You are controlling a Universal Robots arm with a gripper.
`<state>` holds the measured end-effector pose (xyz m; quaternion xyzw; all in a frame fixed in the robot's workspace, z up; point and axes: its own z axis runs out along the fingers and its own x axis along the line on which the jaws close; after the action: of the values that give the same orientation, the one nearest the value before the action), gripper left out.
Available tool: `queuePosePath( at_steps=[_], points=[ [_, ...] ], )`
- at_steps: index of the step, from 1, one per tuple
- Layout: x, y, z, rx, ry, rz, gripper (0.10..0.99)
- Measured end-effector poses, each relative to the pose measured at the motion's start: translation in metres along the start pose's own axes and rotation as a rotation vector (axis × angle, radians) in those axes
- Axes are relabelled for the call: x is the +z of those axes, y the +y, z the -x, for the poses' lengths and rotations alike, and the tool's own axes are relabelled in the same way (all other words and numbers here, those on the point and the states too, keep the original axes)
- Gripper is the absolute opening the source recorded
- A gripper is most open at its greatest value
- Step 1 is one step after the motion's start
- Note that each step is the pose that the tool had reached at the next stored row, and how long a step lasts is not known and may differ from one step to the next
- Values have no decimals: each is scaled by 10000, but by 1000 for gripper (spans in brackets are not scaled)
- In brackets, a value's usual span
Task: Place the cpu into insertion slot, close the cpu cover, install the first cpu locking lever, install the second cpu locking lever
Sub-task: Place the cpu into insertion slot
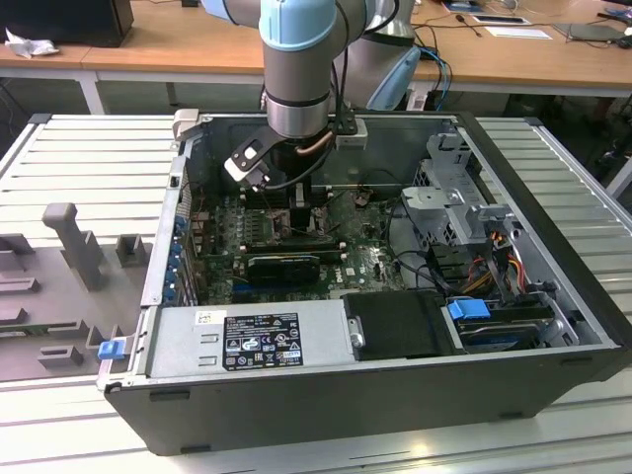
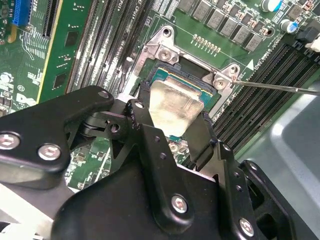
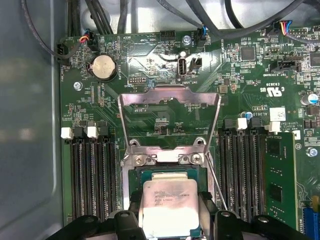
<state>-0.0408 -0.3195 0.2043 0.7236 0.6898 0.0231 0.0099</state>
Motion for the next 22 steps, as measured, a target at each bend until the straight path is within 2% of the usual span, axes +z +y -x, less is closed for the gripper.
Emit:
queuePosePath(
  at_steps=[4, 5, 11, 12, 13, 14, 19, 22],
  points=[
    [1, 0, 0, 0, -3, 1, 541],
    [0, 0, 0, 0, -4, 1, 604],
    [-41, 2, -1, 9, -5, 1, 604],
    [-59, 3, -1, 12, -5, 1, 522],
    [-69, 3, -2, 13, -6, 1, 400],
    [-80, 4, -2, 14, -9, 1, 400],
    [-102, 5, -2, 17, -27, 2, 106],
    [-118, 5, -2, 22, -32, 2, 106]
  ],
)
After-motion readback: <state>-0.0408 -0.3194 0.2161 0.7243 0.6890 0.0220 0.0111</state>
